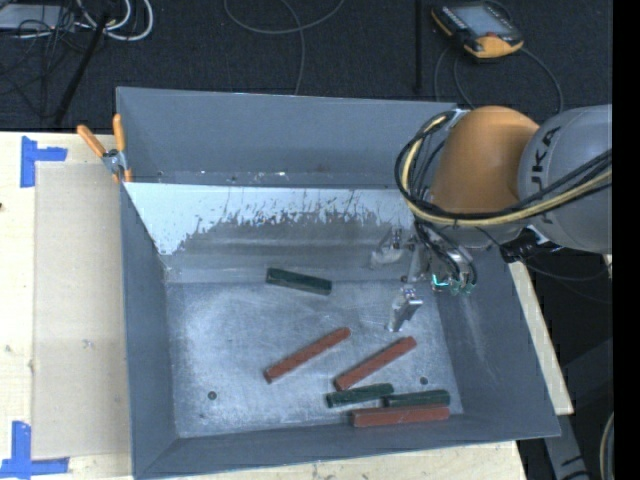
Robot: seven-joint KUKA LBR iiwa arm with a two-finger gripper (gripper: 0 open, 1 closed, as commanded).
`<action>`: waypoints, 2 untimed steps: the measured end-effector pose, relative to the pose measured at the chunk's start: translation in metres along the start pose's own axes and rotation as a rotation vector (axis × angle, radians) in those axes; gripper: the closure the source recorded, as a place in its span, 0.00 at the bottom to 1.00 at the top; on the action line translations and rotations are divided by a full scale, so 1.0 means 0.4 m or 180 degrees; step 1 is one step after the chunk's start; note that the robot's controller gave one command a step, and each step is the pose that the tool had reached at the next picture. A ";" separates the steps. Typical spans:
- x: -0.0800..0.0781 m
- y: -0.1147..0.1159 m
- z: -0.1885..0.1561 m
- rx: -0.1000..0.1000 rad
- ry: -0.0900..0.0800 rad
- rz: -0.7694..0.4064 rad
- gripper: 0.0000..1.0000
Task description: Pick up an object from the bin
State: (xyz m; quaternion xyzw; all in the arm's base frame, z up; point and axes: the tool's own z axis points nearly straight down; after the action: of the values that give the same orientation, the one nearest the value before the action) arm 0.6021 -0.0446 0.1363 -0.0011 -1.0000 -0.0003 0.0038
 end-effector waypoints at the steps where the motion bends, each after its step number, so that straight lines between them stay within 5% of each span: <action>1: -0.005 0.000 -0.010 0.0002 -0.0023 -0.0003 0.00; 2: 0.052 0.045 0.090 0.0008 -0.0045 -0.0376 0.00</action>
Offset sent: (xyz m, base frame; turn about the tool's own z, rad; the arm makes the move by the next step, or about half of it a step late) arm -0.0385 0.0328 -0.0654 -0.1945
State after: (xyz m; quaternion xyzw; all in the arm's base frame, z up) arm 0.5811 -0.0264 0.1004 0.0579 -0.9983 0.0007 -0.0033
